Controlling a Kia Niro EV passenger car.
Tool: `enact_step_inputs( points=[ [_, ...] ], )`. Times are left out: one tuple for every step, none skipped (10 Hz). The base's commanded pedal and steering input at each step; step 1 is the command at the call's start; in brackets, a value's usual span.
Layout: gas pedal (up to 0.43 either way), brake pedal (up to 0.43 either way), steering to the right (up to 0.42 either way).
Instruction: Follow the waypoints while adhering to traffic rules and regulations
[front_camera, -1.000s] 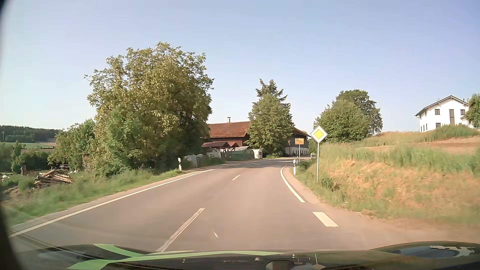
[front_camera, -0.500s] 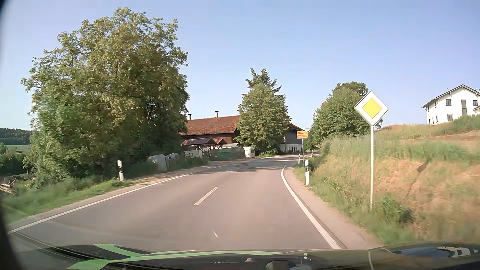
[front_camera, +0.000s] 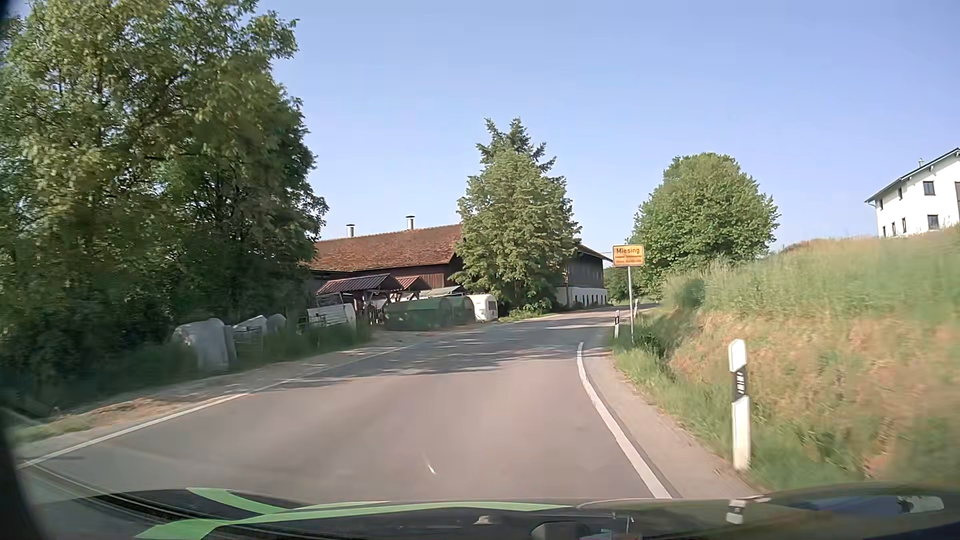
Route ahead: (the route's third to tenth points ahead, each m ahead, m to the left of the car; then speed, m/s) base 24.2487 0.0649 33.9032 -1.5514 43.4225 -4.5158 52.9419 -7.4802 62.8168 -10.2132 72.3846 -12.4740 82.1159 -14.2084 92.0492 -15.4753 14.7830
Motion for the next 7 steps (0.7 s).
enact_step_inputs(
  points=[
    [0.0, 0.195, 0.006],
    [0.0, 0.189, 0.009],
    [0.0, 0.183, 0.016],
    [0.0, 0.177, 0.023],
    [0.0, 0.177, 0.027],
    [0.0, 0.165, 0.03],
    [0.0, 0.159, 0.033]
  ],
)
